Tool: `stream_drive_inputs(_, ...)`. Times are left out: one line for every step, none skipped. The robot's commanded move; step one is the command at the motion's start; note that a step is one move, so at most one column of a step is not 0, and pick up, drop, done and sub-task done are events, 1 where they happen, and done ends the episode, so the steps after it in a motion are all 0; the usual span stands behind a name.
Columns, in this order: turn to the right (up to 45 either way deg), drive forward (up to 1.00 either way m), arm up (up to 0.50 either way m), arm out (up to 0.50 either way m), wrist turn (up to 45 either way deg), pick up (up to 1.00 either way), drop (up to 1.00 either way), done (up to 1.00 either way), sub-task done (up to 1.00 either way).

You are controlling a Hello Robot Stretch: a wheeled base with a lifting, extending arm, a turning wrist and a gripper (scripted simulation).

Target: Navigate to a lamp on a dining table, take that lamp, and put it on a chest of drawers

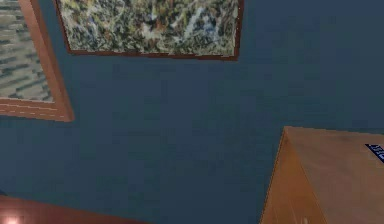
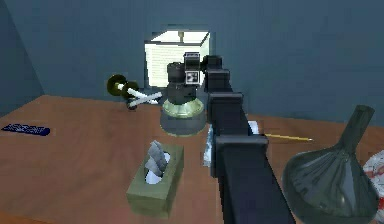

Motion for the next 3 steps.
stream_drive_inputs(0.0,0.0,0.0,0.0,36.0,0.0,0.0,0.0,0.0)
stream_drive_inputs(0.0,0.0,0.0,0.0,36.0,0.0,0.0,0.0,0.0)
stream_drive_inputs(0.0,0.0,0.0,0.0,0.0,0.0,1.0,0.0,0.0)
